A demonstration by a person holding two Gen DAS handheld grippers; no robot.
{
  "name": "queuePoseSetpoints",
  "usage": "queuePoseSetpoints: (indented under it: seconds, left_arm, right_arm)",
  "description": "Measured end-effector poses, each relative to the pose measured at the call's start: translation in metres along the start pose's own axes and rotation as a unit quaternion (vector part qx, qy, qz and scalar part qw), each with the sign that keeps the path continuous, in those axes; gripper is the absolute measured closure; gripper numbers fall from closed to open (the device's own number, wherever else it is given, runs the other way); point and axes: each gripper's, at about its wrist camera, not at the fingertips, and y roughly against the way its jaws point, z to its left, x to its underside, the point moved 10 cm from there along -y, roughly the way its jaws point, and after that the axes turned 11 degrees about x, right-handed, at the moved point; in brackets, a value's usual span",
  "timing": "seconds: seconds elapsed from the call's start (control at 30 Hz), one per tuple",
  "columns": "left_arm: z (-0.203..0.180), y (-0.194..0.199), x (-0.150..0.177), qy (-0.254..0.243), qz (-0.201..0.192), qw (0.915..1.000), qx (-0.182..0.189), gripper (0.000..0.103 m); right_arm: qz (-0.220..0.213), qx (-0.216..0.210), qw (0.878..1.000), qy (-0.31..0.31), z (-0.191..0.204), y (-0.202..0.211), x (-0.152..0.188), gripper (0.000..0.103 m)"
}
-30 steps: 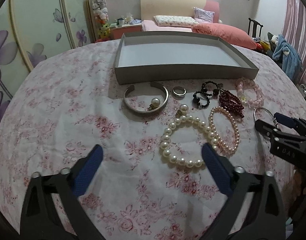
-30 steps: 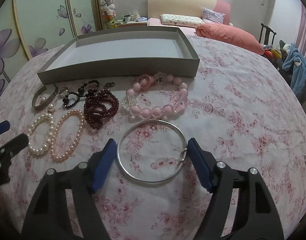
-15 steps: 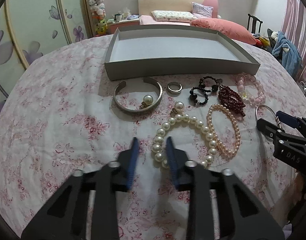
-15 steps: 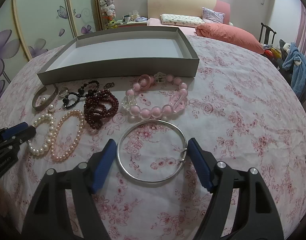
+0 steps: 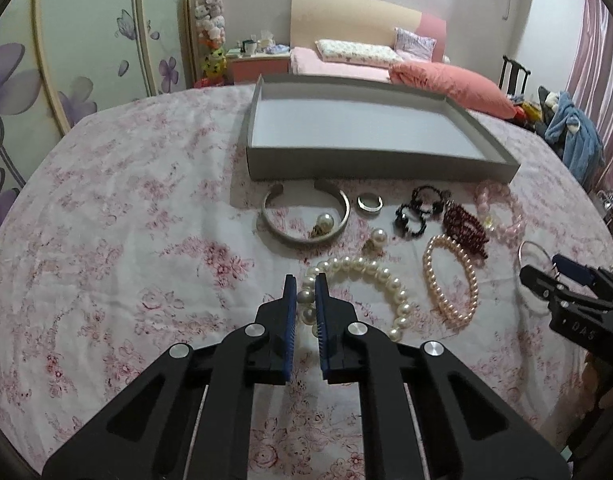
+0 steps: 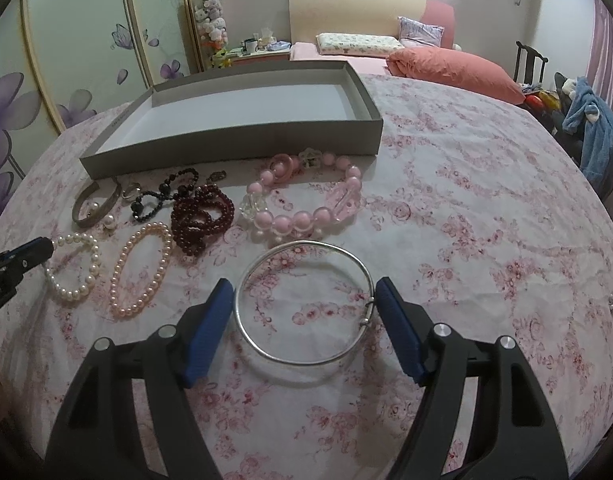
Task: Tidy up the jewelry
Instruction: 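Close the left gripper on the white pearl bracelet while the right grasps the silver bangle, then open the left gripper over the grey tray while the right releases the bangle there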
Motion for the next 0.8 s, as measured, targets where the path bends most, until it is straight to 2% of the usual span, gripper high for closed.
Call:
queuePoseSetpoints:
  seconds: [0.47,0.8]
  left_arm:
    - [-0.017,0.03,-0.025,-0.004,-0.065,0.9974,0.032,0.093]
    - [-0.03,0.047,-0.043,-0.013,-0.103,0.9936,0.044,0.093]
  right_arm:
    - [-0.03,-0.017,0.999,-0.007,0.005,0.019,-0.006,0.032]
    - [-0.067,-0.03,0.997,-0.018,0.012,0.037,-0.027,0.032]
